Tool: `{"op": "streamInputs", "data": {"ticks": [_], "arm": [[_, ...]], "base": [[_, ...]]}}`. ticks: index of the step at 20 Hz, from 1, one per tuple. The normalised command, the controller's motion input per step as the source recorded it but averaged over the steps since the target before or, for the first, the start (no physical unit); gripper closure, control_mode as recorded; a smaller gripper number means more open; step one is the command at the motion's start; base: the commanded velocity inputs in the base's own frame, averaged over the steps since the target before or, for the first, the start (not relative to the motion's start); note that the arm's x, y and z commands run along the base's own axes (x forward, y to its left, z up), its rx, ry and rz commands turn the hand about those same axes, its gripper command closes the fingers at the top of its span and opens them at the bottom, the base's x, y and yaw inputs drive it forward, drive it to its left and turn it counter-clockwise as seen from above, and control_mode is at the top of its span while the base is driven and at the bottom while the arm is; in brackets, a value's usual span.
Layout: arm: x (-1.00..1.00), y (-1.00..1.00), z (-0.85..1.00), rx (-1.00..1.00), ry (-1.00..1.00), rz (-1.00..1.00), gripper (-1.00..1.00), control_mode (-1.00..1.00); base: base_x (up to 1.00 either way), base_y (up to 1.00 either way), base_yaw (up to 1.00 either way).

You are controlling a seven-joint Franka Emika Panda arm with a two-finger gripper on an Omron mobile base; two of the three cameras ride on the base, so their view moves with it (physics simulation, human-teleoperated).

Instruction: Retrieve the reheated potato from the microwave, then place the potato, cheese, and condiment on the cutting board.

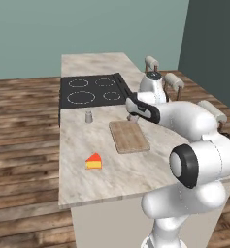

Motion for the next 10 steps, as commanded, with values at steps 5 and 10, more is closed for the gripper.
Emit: {"op": "streamInputs", "data": {"ticks": [5,10], "arm": [[0.31,0.02,-0.36,-0.02,0.02,0.17,1.00,-1.00],[0.40,0.00,-0.37,0.00,0.00,0.11,1.00,-1.00]], "base": [[0.00,0.00,0.00],[0.00,0.00,0.00]]}}
